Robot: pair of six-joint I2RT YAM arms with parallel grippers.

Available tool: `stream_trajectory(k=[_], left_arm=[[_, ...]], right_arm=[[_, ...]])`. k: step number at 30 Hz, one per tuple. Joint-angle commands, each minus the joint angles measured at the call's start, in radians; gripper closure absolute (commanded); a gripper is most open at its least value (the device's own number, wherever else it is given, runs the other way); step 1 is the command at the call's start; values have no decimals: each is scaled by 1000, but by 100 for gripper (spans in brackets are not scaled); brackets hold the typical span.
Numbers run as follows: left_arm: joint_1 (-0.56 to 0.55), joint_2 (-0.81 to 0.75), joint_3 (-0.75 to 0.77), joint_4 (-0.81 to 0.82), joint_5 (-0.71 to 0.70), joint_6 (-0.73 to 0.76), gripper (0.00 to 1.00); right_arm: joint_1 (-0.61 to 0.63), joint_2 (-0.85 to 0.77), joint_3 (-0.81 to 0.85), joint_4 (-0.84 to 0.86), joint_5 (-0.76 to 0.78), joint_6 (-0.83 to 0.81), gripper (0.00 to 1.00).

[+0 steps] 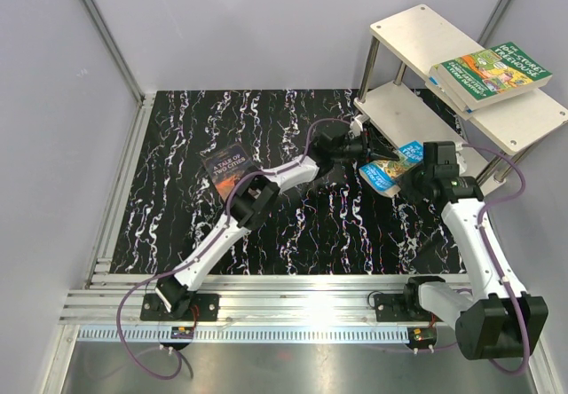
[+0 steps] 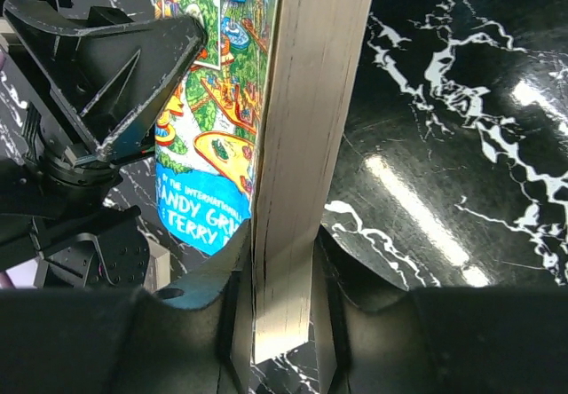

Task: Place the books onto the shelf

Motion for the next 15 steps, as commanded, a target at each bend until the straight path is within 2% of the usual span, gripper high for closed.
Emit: stream_trajectory(k=[1, 3, 5, 6, 7, 8, 11, 12, 13, 15], left_arm=[[-5, -27, 77, 48, -175, -20, 100], [-5, -56, 54, 42, -175, -9, 100], [-5, -76, 31, 45, -161, 0, 97], [-5, -96, -4, 63, -155, 3, 91], [-2, -113, -25, 65, -138, 12, 65], [3, -126, -51, 68, -129, 17, 56], [26, -202, -224, 135, -121, -27, 39], [32, -223, -276, 237, -127, -56, 36], [40, -255, -364, 277, -135, -99, 34], [60, -294, -428, 324, -130, -109, 28]], right_arm=[[16, -46, -31, -58, -74, -36, 81], [18, -67, -54, -49, -90, -29, 100], [16, -101, -68, -55, -75, -31, 100], [16, -110, -68, -67, -52, -31, 100], [16, -126, -62, -99, 14, -25, 100], [13, -129, -55, -112, 36, -26, 100], [2, -129, -48, -116, 74, -45, 100], [-5, -129, -51, -100, 77, -51, 100], [-11, -135, -54, -87, 84, -65, 100], [-46, -140, -63, -49, 93, -83, 100]])
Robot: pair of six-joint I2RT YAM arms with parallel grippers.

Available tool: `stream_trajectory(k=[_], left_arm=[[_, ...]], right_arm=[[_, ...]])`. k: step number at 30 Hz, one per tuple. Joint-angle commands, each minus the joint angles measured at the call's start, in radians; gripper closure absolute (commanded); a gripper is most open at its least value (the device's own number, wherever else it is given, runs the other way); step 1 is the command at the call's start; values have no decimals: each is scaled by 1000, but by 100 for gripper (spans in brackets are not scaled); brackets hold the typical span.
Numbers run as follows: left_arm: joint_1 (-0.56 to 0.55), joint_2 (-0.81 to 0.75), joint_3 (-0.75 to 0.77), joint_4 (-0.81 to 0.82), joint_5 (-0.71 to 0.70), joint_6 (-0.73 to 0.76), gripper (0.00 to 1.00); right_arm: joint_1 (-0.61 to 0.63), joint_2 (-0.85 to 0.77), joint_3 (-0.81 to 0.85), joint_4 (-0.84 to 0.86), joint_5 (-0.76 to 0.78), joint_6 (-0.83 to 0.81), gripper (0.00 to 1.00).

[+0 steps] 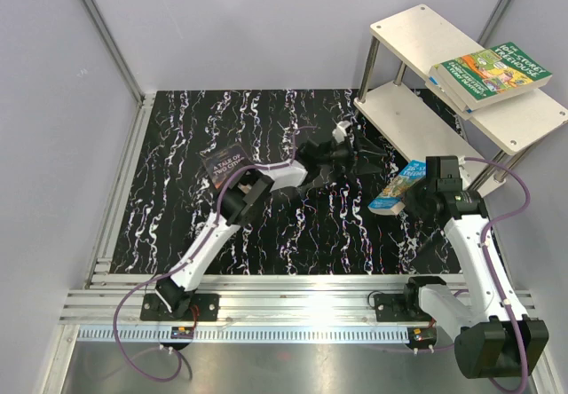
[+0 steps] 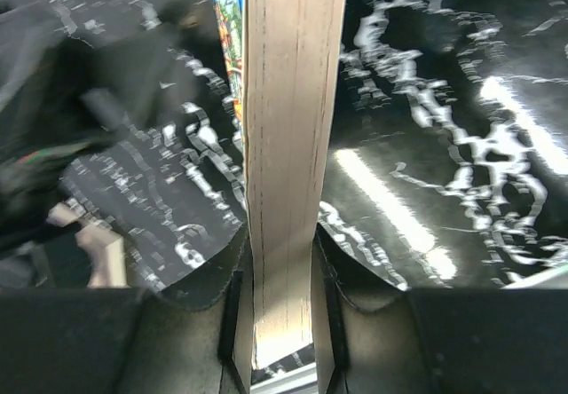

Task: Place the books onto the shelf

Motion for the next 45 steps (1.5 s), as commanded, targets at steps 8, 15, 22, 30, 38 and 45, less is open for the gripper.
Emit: stream_trajectory(k=[8, 15, 22, 30, 38, 45], left_arm=[[79, -306, -325, 182, 3, 12, 29], [76, -392, -514, 284, 20, -1, 30], [69, -392, -548, 295, 63, -2, 31], [64, -334, -509, 335, 92, -34, 32], [63, -266, -505, 417, 90, -77, 35], [53, -194, -314, 56, 109, 156, 37]], right_arm=[[-128, 8, 9, 206, 45, -108, 100], [-180, 65, 39, 259, 57, -117, 100], [-280, 103, -21, 458, -58, 5, 100], [-343, 165, -207, 743, -198, 303, 100], [-343, 254, -224, 819, -192, 391, 100], [-343, 297, -241, 808, -189, 394, 100]])
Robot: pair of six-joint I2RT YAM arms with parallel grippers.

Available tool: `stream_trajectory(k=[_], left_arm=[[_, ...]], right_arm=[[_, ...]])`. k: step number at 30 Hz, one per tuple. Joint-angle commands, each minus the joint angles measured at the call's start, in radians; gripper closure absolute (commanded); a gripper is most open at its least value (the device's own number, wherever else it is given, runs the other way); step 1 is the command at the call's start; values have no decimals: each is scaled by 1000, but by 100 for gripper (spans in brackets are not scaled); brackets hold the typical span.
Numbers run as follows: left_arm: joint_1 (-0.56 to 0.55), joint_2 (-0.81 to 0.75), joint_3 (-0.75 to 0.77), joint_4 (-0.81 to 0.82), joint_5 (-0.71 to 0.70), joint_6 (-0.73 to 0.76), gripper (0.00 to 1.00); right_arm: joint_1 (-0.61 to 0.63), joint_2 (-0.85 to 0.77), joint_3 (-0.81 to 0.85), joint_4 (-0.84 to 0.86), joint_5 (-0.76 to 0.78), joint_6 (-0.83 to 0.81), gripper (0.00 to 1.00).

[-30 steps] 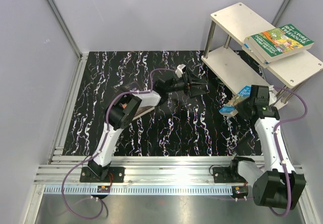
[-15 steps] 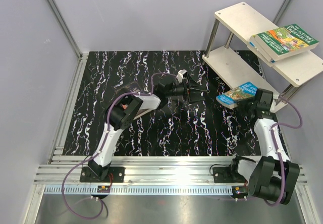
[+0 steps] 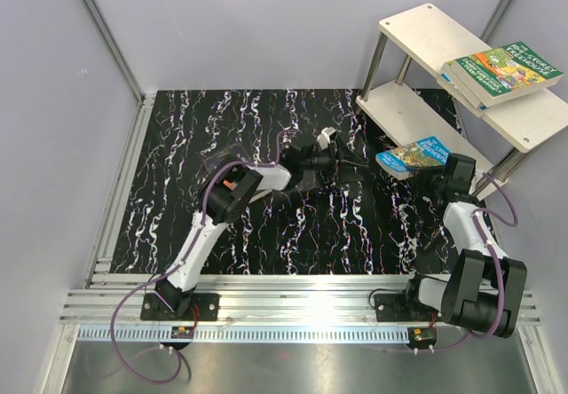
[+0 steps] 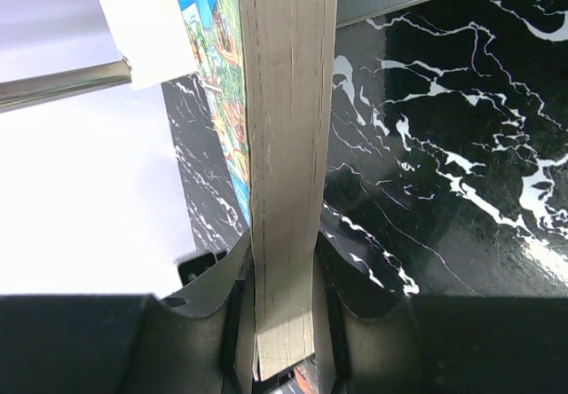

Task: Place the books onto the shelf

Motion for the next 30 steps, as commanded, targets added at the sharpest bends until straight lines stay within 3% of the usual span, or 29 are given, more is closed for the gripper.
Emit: stream_trajectory(k=[1, 7, 10, 14, 17, 19, 20, 27, 30], left_arm=[[-11, 51, 138, -139, 9, 114, 38], [-45, 172, 376, -281, -48, 122, 38], [-59, 233, 474, -332, -58, 139, 37], [-59, 295, 600, -435, -65, 195, 38], [-62, 328, 655, -496, -80, 223, 50], [-65, 359, 701, -509, -88, 222, 65], [-66, 370, 716, -512, -91, 216, 69], [-76, 399, 772, -532, -130, 225, 78], [-79, 416, 795, -519, -141, 217, 87]], right_arm=[[-40, 35, -10, 59, 61, 8, 100], [-43, 13, -65, 57, 64, 25, 100], [-48, -11, -35, -6, 124, -30, 100], [-51, 23, 37, -52, 51, -82, 100], [-51, 33, 47, -47, 11, -77, 100], [-51, 29, 40, -43, 1, -68, 100], [-51, 29, 37, -38, -12, -62, 100], [-51, 38, 25, -27, -91, -44, 100], [-51, 47, 24, -30, -128, -42, 100]])
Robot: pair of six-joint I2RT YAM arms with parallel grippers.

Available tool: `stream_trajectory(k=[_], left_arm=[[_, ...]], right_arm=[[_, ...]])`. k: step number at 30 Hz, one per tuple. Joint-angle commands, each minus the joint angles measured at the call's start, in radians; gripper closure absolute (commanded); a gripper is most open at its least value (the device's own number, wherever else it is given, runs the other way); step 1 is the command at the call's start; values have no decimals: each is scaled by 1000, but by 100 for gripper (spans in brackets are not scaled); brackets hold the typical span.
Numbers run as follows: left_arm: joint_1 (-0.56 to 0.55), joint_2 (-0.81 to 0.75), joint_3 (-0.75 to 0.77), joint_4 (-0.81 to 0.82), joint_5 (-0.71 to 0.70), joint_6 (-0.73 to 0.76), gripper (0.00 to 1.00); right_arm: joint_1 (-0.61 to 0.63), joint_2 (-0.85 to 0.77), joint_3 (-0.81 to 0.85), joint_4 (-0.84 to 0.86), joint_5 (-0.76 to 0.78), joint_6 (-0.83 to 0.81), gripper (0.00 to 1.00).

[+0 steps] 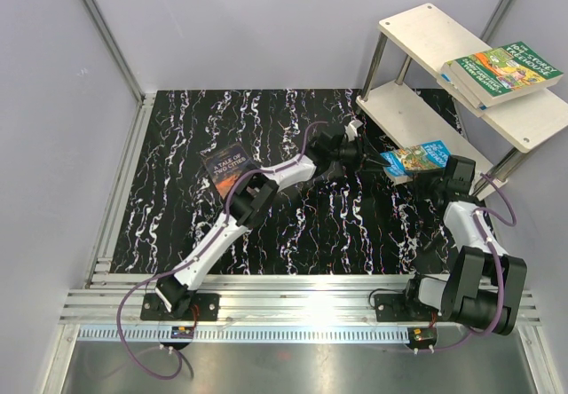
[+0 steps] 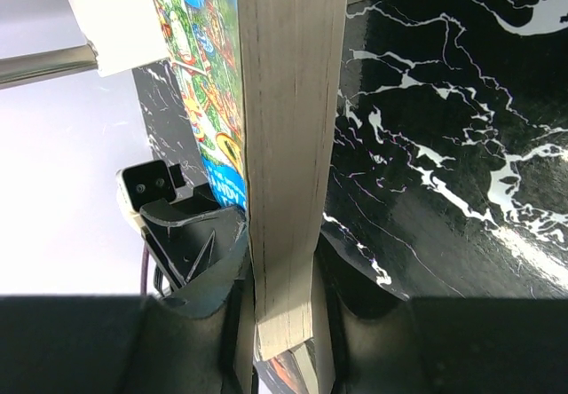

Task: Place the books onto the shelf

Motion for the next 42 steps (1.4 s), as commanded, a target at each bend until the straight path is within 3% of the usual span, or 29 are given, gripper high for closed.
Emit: stream_trajectory(k=[1, 2, 3, 4, 6, 7, 13, 22, 28, 36, 39, 40, 42], left_arm=[[-17, 47, 57, -16, -93, 27, 90], [-15, 47, 59, -14, -96, 27, 95], [-17, 47, 57, -14, -107, 27, 97], [-17, 47, 57, -12, -111, 26, 100], [-20, 46, 57, -8, -123, 18, 100], [-20, 44, 54, -6, -130, 16, 100], [-21, 27, 46, -2, -180, 3, 100], [-17, -13, 17, -19, -312, -13, 100], [17, 32, 89, -9, -409, -54, 100], [63, 148, 241, 37, -604, -132, 100], [80, 181, 278, 61, -630, -154, 87], [83, 196, 280, 66, -628, -155, 64], [90, 201, 280, 86, -616, -154, 37]], right_arm=[[-42, 34, 35, -7, -100, 11, 100], [-42, 48, 42, -28, -121, 11, 93], [-42, 57, 53, -40, -134, -2, 80], [-42, 66, 77, -49, -146, -12, 59], [-43, 83, 108, -98, -169, -41, 4], [-42, 83, 122, -118, -171, -49, 0], [-42, 25, 223, -310, -172, -136, 0], [-42, -273, 266, -572, -246, -145, 0], [-42, -368, 413, -864, -278, -292, 0], [-42, -374, 504, -981, -283, -437, 0], [-43, -360, 516, -1004, -284, -473, 0], [-42, -360, 515, -1008, -283, -480, 0], [-42, -366, 489, -1004, -281, -480, 0]])
